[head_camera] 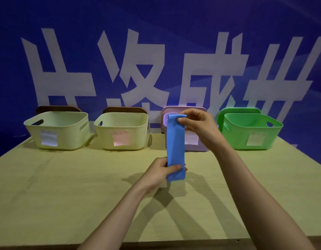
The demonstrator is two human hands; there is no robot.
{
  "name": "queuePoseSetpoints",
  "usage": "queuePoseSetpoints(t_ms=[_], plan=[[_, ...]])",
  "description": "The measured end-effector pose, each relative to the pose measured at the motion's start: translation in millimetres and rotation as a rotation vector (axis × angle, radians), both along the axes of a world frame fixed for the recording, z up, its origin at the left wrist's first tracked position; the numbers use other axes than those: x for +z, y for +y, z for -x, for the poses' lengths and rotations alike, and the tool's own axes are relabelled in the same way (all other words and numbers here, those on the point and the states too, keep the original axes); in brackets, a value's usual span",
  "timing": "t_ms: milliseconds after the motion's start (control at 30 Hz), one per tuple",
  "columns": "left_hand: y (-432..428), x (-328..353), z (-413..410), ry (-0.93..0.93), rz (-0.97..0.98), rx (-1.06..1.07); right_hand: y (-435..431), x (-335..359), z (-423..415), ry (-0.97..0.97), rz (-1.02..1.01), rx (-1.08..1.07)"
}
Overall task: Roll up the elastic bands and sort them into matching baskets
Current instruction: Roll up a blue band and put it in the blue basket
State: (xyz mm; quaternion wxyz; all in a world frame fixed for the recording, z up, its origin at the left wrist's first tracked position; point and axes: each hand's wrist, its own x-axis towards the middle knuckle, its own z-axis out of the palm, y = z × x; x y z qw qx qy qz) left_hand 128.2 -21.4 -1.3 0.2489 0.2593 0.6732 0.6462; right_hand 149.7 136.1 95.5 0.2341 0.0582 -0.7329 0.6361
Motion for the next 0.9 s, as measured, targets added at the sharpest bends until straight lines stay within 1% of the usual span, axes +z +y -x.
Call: queuePoseSetpoints(t_ms=[67,133,200,300,400,533,600,667,733,833,900], plan=[[-4.1,-1.0,-7.3,-0.052,-0.035,-0.014,0.6,-1.7,-1.7,-0.002,0.032,0.004],[-9.6,2.2,-16.3,-0.092,-0.065,-0.045,1.2,-3.6,-2.9,-0.003,0.110,0.025],[-15.1,2.6,-23.1,-0.110,-0.060,-0.076,1.1,-6.4,-3.3,-0.025,0.152,0.051],[-21.4,-5.8,-29.2,-0.155,-0.018,-0.090,0.7,-20.2,-1.1,-0.109,0.134,0.059],[-21.1,-29.3,-29.2,-0.187,0.046,-0.025,1.5,-46.0,2.3,-0.210,0.103,0.034],[-15.0,-66.5,-25.4,-0.147,0.192,0.130,0.1,-80.0,4.0,-0.306,0.072,0.015],[-13.4,-77.2,-24.7,-0.106,0.277,0.194,-1.0,-90.4,3.9,-0.315,0.049,0.002],[-11.8,-82.5,-23.0,-0.063,0.313,0.245,-2.2,-94.5,2.9,-0.306,0.054,0.001],[-11.3,-83.5,-21.1,-0.054,0.323,0.239,-2.5,-95.5,0.3,-0.292,0.049,0.004],[-14.7,-72.2,-19.3,-0.053,0.318,0.137,-2.8,-94.5,-6.0,-0.277,0.033,0.004],[-17.9,-54.5,-14.1,-0.022,0.203,0.182,-6.0,-92.8,-13.1,-0.253,0.033,0.007]])
